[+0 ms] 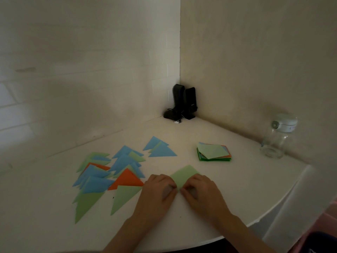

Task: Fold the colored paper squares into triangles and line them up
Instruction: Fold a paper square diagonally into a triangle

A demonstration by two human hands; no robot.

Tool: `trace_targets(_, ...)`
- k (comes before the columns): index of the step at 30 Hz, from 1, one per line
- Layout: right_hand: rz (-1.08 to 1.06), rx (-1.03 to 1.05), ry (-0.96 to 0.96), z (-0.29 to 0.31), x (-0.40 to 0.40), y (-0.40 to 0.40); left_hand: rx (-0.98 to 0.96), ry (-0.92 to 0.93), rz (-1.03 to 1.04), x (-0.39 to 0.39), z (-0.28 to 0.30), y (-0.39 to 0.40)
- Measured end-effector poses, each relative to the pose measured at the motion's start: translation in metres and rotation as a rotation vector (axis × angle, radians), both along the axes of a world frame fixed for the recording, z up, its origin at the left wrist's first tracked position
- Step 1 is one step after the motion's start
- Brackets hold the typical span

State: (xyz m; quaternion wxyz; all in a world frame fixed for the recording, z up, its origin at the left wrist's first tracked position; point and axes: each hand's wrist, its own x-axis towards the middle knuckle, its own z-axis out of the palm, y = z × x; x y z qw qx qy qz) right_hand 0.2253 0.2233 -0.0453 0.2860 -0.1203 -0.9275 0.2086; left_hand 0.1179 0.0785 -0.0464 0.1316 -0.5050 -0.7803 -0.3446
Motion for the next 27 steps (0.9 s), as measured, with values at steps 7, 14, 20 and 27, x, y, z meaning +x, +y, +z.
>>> trace_targets(7,-0.024,-0.131,0.030,0.001,-0.007,0.002,0.051,-0.209,0.069,-0.002,0.002,0.008)
trace_targets(14,-0.018,-0.370,-0.132,0.013,-0.011,0.006,0.020,-0.314,0.108,-0.008,0.001,0.016)
trace_targets(20,-0.025,-0.476,-0.316,0.026,-0.023,0.014,0.018,-0.395,0.140,-0.006,0.007,0.015)
trace_targets(27,0.107,-0.511,-0.376,0.030,-0.011,0.023,0.011,-0.476,0.074,-0.007,0.015,0.007)
